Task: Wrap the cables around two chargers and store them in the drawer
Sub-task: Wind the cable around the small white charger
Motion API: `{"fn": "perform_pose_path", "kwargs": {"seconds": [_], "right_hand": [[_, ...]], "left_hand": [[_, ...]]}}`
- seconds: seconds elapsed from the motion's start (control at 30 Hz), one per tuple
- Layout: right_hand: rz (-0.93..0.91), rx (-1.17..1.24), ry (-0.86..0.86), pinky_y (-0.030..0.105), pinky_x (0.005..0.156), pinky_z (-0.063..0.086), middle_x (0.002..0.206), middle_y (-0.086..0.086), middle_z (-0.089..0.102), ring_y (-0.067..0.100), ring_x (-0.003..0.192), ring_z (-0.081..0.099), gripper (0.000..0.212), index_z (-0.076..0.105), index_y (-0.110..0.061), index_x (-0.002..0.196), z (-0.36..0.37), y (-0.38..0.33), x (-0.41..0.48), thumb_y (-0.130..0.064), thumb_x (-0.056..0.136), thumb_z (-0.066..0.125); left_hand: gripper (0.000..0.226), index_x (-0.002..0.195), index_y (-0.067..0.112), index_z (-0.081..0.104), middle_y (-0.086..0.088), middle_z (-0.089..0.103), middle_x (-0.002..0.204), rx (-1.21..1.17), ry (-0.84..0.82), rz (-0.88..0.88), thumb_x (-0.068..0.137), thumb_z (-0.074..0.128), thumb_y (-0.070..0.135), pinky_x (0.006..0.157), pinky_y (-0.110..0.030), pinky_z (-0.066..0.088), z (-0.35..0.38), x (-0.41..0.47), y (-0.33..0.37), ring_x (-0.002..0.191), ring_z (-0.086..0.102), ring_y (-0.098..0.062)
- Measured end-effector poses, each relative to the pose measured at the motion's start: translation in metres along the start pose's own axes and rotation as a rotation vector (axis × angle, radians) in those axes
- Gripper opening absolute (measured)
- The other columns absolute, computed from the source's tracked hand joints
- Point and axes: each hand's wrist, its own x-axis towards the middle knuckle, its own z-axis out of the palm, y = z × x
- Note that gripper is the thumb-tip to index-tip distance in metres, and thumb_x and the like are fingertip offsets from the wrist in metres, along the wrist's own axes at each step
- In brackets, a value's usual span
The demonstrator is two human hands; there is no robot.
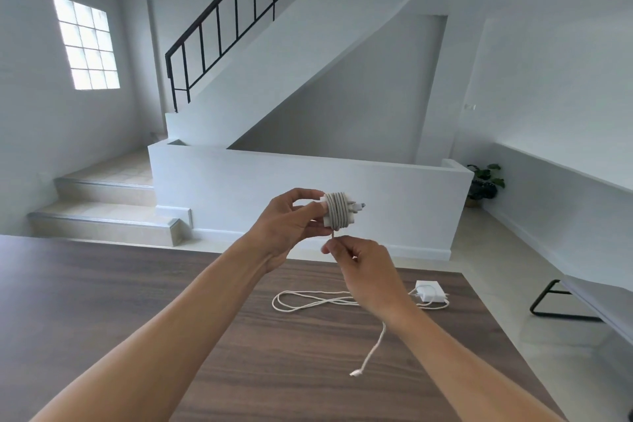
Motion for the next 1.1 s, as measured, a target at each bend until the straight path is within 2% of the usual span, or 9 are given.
{"fn": "perform_pose_path", "kwargs": {"seconds": [0.1,0.17,0.4,0.53,0.77,0.9,0.97,1.03,1.1], "right_hand": [[-0.017,-0.213,-0.039,0.026,0.056,0.037,0.057,-0.011,0.057,0.004,0.05,0.049,0.026,0.072,-0.024,0.09,-0.009,-0.008,-0.002,-0.034,0.097,0.049],[-0.037,-0.368,-0.05,0.029,0.063,0.045,0.071,-0.007,0.066,0.016,0.066,0.06,0.027,0.072,-0.022,0.091,-0.016,-0.016,-0.002,-0.035,0.097,0.048],[-0.168,-0.697,-0.122,0.034,0.069,0.047,0.088,0.004,0.067,0.027,0.08,0.061,0.031,0.067,-0.02,0.092,-0.032,-0.051,-0.001,-0.038,0.097,0.042],[-0.215,-0.758,-0.113,0.034,0.073,0.046,0.097,-0.001,0.07,0.026,0.089,0.062,0.03,0.068,-0.023,0.092,-0.048,-0.064,0.01,-0.039,0.097,0.043],[-0.151,-0.543,-0.142,0.032,0.074,0.046,0.09,-0.013,0.072,0.015,0.086,0.063,0.019,0.072,-0.031,0.089,-0.07,-0.051,0.039,-0.044,0.091,0.058],[-0.089,-0.304,-0.148,0.042,0.075,0.05,0.079,0.003,0.072,0.031,0.074,0.061,0.024,0.074,-0.026,0.08,-0.066,-0.024,0.047,-0.044,0.088,0.061],[-0.071,-0.225,-0.158,0.043,0.075,0.05,0.079,0.012,0.072,0.038,0.079,0.062,0.018,0.074,-0.019,0.082,-0.056,-0.011,0.042,-0.029,0.09,0.062],[-0.04,-0.206,-0.163,0.034,0.068,0.05,0.074,0.009,0.072,0.033,0.072,0.063,0.021,0.072,-0.016,0.079,-0.043,-0.002,0.035,-0.006,0.089,0.057],[0.027,-0.167,-0.147,0.021,0.049,0.038,0.053,-0.006,0.061,0.016,0.047,0.051,0.032,0.066,-0.022,0.066,-0.028,0.003,0.023,-0.006,0.091,0.053]], "left_hand": [[0.02,0.109,0.006,0.06,-0.021,0.067,0.094,0.155,0.07,0.008,0.091,0.066,0.012,0.084,-0.034,0.059,-0.007,0.004,-0.005,0.074,0.069,-0.028],[0.021,0.11,0.008,0.06,-0.021,0.067,0.094,0.264,0.075,0.035,0.09,0.066,0.014,0.087,-0.036,0.058,-0.01,0.005,-0.006,0.075,0.07,-0.027],[0.019,0.106,0.018,0.059,-0.009,0.071,0.09,0.613,0.047,0.119,0.09,0.065,0.026,0.07,-0.03,0.054,-0.015,0.0,-0.01,0.077,0.073,-0.023],[0.014,0.101,0.02,0.06,-0.005,0.066,0.086,0.687,-0.054,0.153,0.087,0.065,0.018,0.077,-0.045,0.056,-0.019,-0.008,-0.018,0.077,0.071,-0.025],[0.02,0.108,0.007,0.059,-0.009,0.062,0.089,0.499,-0.249,0.161,0.09,0.064,0.002,0.08,-0.038,0.055,-0.022,-0.019,-0.008,0.072,0.066,-0.015],[0.018,0.106,0.006,0.061,-0.008,0.06,0.087,0.364,-0.306,0.151,0.09,0.065,0.001,0.074,-0.026,0.054,-0.02,-0.026,-0.001,0.073,0.065,-0.016],[0.018,0.104,0.008,0.061,-0.013,0.06,0.087,0.261,-0.319,0.133,0.087,0.067,0.008,0.073,-0.026,0.054,-0.019,-0.027,0.0,0.073,0.065,-0.019],[0.024,0.109,0.008,0.061,-0.017,0.062,0.088,0.131,-0.325,0.099,0.085,0.065,0.011,0.076,-0.03,0.055,-0.018,-0.026,-0.001,0.075,0.064,-0.024],[0.03,0.119,0.011,0.061,-0.019,0.061,0.087,0.02,-0.291,0.067,0.09,0.062,0.006,0.077,-0.032,0.056,-0.018,-0.023,-0.004,0.076,0.065,-0.026]]}}
